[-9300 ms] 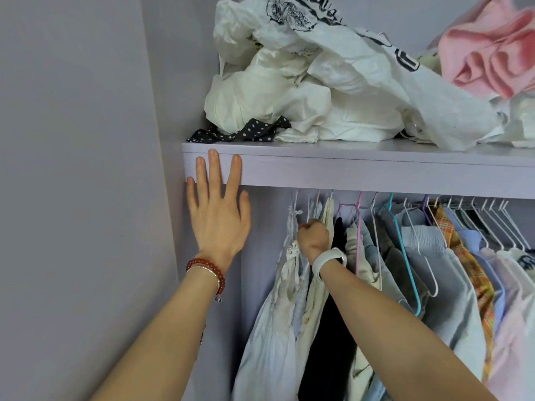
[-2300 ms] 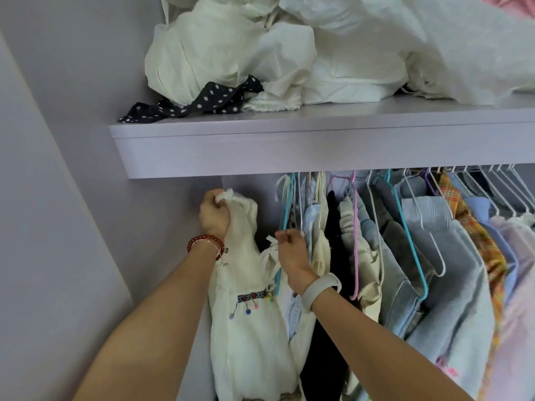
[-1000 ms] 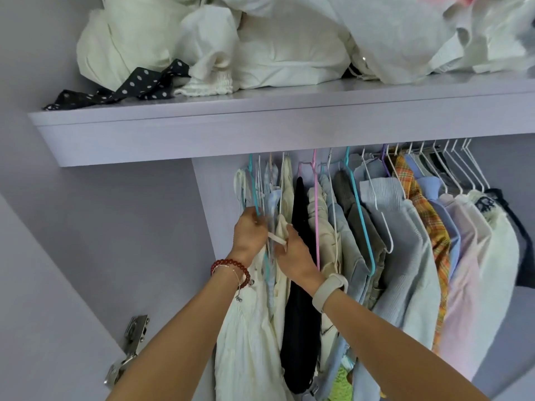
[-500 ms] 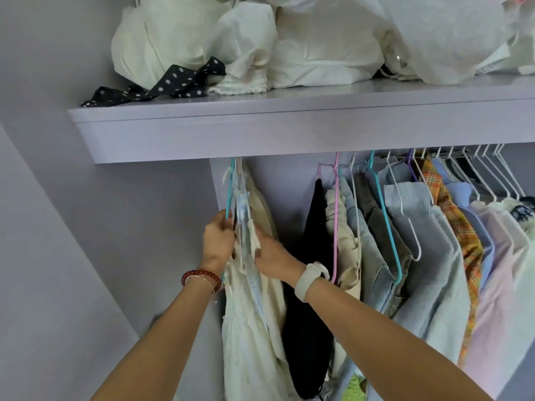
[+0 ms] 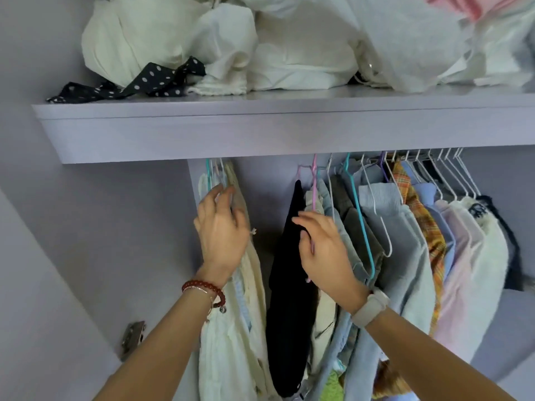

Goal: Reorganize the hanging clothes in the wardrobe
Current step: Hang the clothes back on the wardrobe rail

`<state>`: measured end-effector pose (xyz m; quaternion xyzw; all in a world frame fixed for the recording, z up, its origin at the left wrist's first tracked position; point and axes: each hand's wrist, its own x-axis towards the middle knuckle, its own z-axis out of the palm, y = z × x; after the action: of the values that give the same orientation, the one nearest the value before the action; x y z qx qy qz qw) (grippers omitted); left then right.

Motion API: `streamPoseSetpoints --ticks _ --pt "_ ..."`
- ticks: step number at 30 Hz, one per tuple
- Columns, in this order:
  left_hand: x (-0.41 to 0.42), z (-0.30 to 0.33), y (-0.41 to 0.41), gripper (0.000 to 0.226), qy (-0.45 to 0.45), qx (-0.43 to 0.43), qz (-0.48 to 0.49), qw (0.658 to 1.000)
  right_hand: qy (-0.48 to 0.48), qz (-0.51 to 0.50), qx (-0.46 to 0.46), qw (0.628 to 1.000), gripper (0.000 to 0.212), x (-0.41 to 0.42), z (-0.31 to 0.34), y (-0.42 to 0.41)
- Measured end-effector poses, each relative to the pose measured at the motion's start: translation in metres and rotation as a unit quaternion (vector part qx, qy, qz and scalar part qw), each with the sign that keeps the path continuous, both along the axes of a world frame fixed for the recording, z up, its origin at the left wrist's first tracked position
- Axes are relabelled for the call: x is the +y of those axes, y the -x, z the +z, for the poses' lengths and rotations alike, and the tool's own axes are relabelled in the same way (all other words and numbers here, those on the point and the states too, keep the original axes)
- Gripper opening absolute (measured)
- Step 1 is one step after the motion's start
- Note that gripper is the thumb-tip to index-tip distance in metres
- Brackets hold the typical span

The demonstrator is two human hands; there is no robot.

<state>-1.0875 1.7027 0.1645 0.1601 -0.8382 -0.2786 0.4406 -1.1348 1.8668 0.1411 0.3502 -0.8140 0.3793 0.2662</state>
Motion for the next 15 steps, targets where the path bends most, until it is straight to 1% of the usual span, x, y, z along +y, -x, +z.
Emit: streamPoseSetpoints --ticks 1,3,5,6,8,10,11,13,15 --pt "0.015 0.002 0.007 0.039 0.0 0.014 -0.044 0.999 0.01 -0.041 0.013 0.999 0.031 0.015 0.001 0.004" --pt "0.045 0.002 0.023 0.045 -0.077 -0.019 -0.149 0.986 0.021 -0.133 0.008 0.991 0.034 0.042 0.0 0.016" --pt "0.073 -0.005 0.04 0.057 -0.15 -0.087 -0.221 0.96 0.01 -0.211 -0.048 0.976 0.038 0.068 -0.005 0.028" --pt "0.085 -0.011 0.048 0.062 -0.165 -0.117 -0.238 0.95 0.005 -0.224 -0.086 0.971 0.04 0.079 -0.009 0.034" --pt "0.103 -0.025 0.061 0.063 -0.191 -0.153 -0.257 0.935 0.005 -0.196 -0.159 0.968 0.041 0.093 -0.016 0.041" --pt "0.113 -0.038 0.069 0.056 -0.234 -0.167 -0.264 0.921 0.015 -0.156 -0.208 0.966 0.038 0.098 -0.021 0.047" --pt "0.116 -0.045 0.071 0.051 -0.252 -0.169 -0.26 0.917 0.023 -0.152 -0.226 0.962 0.035 0.098 -0.021 0.05" --pt "0.12 -0.054 0.071 0.04 -0.284 -0.158 -0.243 0.914 0.013 -0.165 -0.244 0.955 0.026 0.095 -0.021 0.059" --pt "0.119 -0.06 0.072 0.035 -0.309 -0.134 -0.236 0.912 -0.041 -0.193 -0.247 0.949 0.027 0.09 -0.024 0.068"
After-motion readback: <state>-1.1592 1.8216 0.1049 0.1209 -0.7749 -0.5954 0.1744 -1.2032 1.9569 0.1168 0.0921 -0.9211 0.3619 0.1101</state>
